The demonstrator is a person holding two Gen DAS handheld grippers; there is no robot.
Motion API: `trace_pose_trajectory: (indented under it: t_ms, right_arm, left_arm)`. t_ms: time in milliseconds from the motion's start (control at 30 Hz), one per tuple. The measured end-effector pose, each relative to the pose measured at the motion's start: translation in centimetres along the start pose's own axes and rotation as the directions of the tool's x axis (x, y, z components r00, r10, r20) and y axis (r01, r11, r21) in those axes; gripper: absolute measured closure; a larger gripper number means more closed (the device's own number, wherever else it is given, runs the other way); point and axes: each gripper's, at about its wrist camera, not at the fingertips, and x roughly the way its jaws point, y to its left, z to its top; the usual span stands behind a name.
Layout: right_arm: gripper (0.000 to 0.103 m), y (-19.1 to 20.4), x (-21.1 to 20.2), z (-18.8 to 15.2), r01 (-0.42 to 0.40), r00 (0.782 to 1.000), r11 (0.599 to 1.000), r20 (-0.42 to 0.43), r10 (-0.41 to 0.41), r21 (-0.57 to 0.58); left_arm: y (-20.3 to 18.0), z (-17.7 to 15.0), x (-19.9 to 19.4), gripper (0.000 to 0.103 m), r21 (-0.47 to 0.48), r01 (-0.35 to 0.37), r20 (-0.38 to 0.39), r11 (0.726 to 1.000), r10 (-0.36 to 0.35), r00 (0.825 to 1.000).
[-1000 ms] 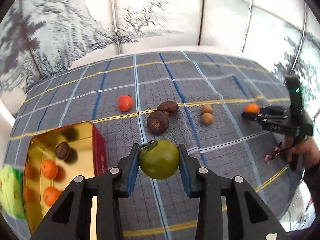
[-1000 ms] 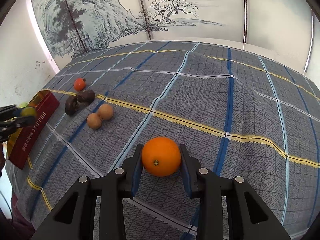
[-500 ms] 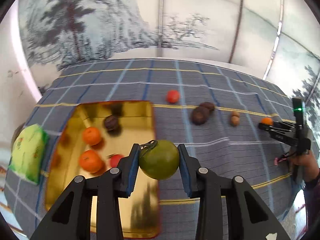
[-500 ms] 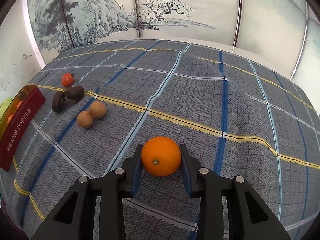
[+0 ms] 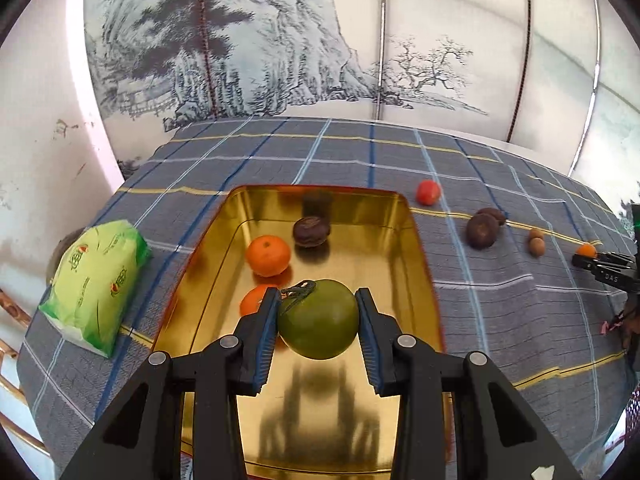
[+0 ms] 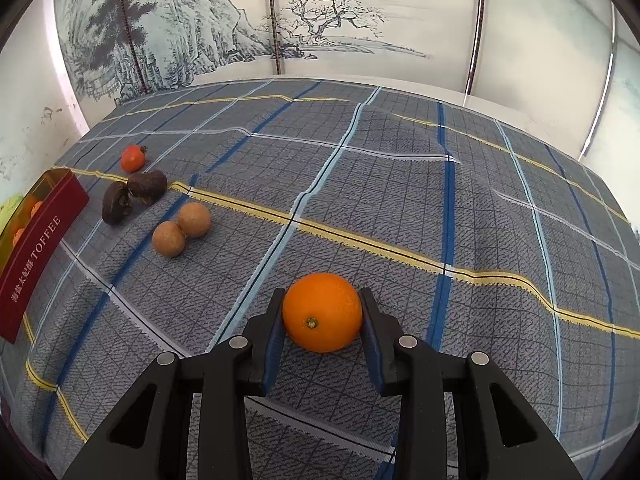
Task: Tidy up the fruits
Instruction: 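Carry the green tomato into the tin with the left gripper and open, then carry the mandarin into the tin with the right gripper and release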
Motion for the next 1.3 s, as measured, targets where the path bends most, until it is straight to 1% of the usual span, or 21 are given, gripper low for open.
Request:
trace_pose_trajectory:
  t_ms: [300, 567, 1033, 1100, 1200, 1300]
  right_arm:
    - [0.066, 0.2, 0.0, 0.0, 0.004, 1.000, 1.000, -0.001, -0.004, -0.004]
    - [0.066, 0.3, 0.0, 0.0, 0.005, 1.000, 1.000, -0.002, -0.005, -0.005]
    - [0.066, 0.5, 0.2, 0.0, 0.012, 1.000, 1.000, -0.003, -0.012, -0.010]
    - [0.066, 0.5, 0.2, 0.0, 0.013, 1.000, 1.000, -0.004, -0.013, -0.010]
    - [0.066, 0.5, 0.1, 0.1, 0.014, 1.000, 1.000, -0.004, -0.014, -0.011]
    - [0.066, 0.5, 0.1, 0.1, 0.014, 1.000, 1.000, -0.004, -0.014, -0.011]
  left_arm:
    - [1.3, -1.0, 1.0, 0.069, 0.003, -0.032, 0.022, 0.999, 0.032, 0.999]
    - [1.9, -1.5, 1.6, 0.069, 0.010, -0.033, 0.034, 0.999, 0.033, 0.999]
    - [2.4, -1.5, 1.8, 0.069, 0.024, -0.033, 0.115, 0.999, 0.030, 0.993]
    - [2.4, -1.5, 1.9, 0.068, 0.022, -0.034, 0.120, 0.999, 0.031, 0.992]
    - [2.5, -1.7, 2.1, 0.063, 0.016, -0.030, 0.124, 0.999, 0.028, 0.992]
    - [2.7, -1.9, 1.8, 0.059, 0.009, -0.004, 0.144, 1.000, 0.003, 0.990]
